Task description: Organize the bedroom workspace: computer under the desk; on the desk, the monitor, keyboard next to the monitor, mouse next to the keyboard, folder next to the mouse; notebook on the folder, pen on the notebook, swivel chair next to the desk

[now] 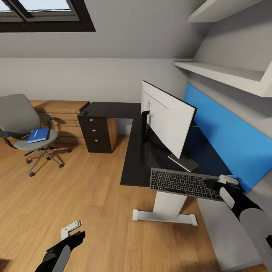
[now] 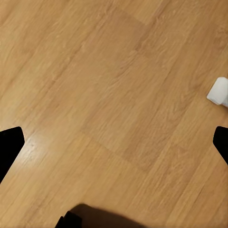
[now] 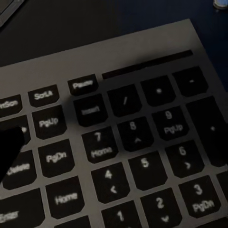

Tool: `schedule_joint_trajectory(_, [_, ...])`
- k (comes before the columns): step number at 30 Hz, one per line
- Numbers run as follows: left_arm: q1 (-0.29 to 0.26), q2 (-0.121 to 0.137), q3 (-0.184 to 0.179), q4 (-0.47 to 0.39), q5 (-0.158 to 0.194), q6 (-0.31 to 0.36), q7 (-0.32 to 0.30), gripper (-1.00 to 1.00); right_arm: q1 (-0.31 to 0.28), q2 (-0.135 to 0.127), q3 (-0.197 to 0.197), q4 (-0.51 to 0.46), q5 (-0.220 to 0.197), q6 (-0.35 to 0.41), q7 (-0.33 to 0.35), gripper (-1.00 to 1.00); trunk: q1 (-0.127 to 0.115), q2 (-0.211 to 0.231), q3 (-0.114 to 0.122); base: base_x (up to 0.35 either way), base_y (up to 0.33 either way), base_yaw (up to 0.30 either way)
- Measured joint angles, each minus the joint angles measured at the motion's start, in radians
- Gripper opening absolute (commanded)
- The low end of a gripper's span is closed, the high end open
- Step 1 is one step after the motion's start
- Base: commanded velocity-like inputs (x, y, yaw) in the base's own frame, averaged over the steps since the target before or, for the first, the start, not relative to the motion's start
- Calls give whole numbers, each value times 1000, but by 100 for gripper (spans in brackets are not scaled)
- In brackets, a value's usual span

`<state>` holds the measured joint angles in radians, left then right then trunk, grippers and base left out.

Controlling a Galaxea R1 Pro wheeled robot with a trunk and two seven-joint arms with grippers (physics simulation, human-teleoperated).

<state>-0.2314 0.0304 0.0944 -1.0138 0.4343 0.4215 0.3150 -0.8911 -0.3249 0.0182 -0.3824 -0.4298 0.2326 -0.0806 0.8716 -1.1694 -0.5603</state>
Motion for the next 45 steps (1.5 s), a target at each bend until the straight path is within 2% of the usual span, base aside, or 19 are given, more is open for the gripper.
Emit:
schedule_joint_trajectory(10, [0,-1,-1,0,-1,-4,0,100,0,0,0,-55,1,-14,0,100,0,0,0,80,0,0])
schedule_joint_trajectory(22, [0,0,0,0,-1,-4,0,100,3,1,0,-61,6,-76,0,100,0,0,0,106,0,0])
schedule_joint_trajectory(33, [0,0,-1,0,-2,-4,0,100,3,0,-1,-57,9,-95,-2,100,0,0,0,109,-1,0])
schedule_joint_trajectory(38, [-1,-20,-5,19,-6,-6,3,100,3,10,23,-31,37,-105,-16,100,0,0,0,0,0,0])
schedule_joint_trajectory(45, [-1,-32,-6,20,-6,-6,4,100,5,8,21,-37,53,-105,-10,100,0,0,0,0,0,0])
